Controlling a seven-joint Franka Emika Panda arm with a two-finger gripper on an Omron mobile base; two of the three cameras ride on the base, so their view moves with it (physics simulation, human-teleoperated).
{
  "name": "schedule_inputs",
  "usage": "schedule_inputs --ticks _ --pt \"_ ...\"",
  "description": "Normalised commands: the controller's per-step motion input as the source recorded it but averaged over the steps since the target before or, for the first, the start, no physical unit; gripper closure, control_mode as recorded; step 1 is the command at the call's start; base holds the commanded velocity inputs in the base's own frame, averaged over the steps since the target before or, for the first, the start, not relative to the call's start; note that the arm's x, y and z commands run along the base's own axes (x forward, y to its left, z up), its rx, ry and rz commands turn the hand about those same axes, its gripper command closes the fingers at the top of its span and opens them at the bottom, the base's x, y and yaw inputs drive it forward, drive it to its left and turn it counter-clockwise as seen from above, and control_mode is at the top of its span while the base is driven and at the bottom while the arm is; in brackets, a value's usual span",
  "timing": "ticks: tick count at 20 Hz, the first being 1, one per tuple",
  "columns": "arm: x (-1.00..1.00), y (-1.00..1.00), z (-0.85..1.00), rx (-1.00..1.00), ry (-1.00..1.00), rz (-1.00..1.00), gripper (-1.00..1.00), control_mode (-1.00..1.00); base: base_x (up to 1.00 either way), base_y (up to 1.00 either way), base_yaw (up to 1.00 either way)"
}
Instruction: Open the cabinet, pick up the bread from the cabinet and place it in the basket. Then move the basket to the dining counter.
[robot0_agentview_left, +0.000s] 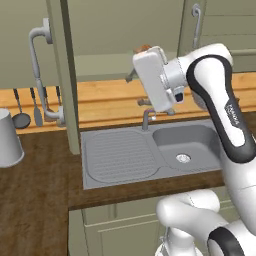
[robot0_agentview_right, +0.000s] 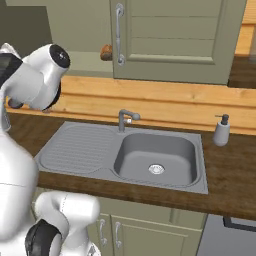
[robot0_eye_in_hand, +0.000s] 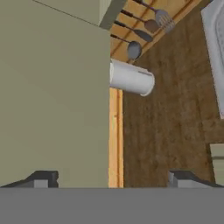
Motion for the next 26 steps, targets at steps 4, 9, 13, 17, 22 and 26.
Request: schedule_inputs --ticks 4,9,13,17,22,26 --pt "-0.27 -0.44 -0.84 -0.59 -0.45 0.02 -1.00 -1.00 0.00 0.00 0.00" --pt "-0.03 -0.82 -0.35 -0.65 -0.27 0.10 -1.00 -1.00 0.00 0.00 0.00" --pt "0.22 -1.00 0.00 -0.64 -0.05 0.09 -1.00 -1.00 0.00 0.00 0.00" --pt "0.08 -0.98 0.47 -0.63 -0.03 -0.02 -1.00 -1.00 0.00 0.00 0.00" --pt "0.25 -0.82 0.79 -0.35 -0.04 -0.24 -1.00 -1.00 0.00 0.00 0.00" --pt "0.59 -0.80 0.73 0.00 -0.17 -0.36 -1.00 -1.00 0.00 0.00 0.00"
